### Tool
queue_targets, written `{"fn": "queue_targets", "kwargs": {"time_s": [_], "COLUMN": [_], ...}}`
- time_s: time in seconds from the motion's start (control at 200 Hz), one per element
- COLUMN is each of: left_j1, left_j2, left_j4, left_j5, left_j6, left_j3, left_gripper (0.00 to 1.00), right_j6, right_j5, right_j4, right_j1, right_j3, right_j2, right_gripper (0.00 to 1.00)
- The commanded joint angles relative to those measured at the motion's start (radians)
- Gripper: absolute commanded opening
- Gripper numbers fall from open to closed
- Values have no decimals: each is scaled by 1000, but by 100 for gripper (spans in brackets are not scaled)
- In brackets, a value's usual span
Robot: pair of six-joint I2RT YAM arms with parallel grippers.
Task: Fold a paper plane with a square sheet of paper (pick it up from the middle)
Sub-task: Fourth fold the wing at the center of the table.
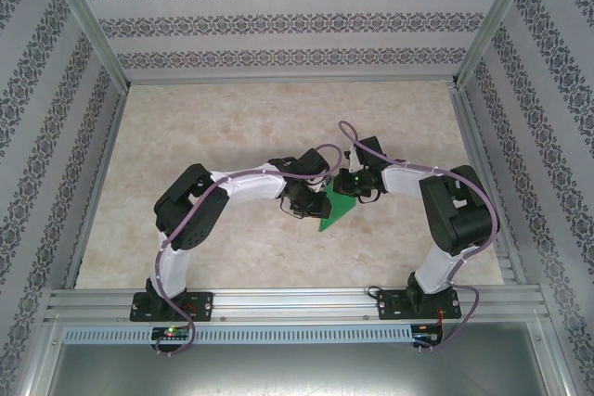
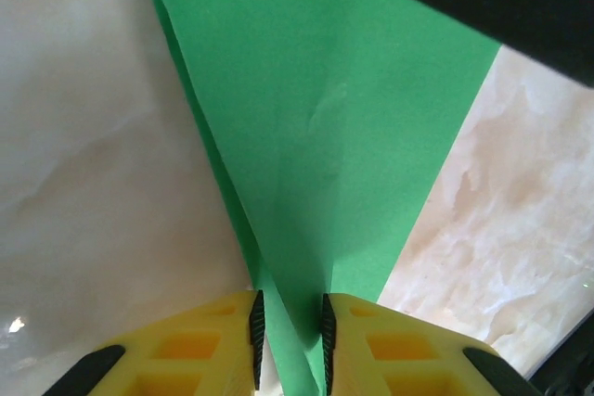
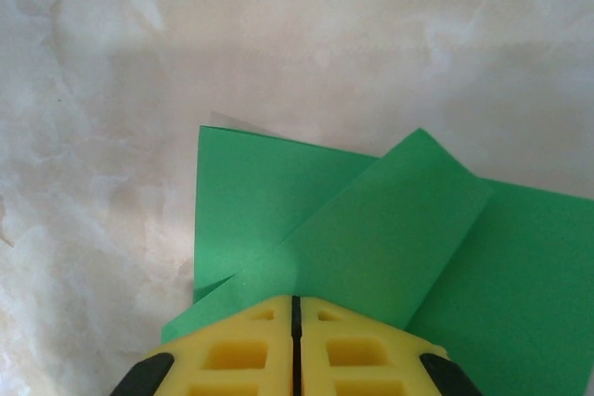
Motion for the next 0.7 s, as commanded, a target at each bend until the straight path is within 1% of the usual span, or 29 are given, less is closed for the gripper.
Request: {"fn": "queue_targets", "kwargs": {"time_s": [0.0, 0.1, 0.51, 0.694], "left_j1": [-4, -4, -3, -3], "left_j2": [20, 24, 47, 51], "left_j4": [-30, -34, -74, -95], "left_j5": [-15, -10, -49, -68], "left_j6": [25, 30, 52, 59], "left_j3": [0, 3, 33, 47], "left_gripper": [26, 25, 19, 18], "right_j6": [-5, -7, -15, -23], "right_j5": [29, 28, 29, 33], "right_j4": [-53, -52, -56, -62], "right_j1": [-9, -10, -11, -10], "right_j3": [-40, -40, -41, -37], "right_j2": [29, 32, 35, 37], "right_gripper": [9, 9, 8, 8]}}
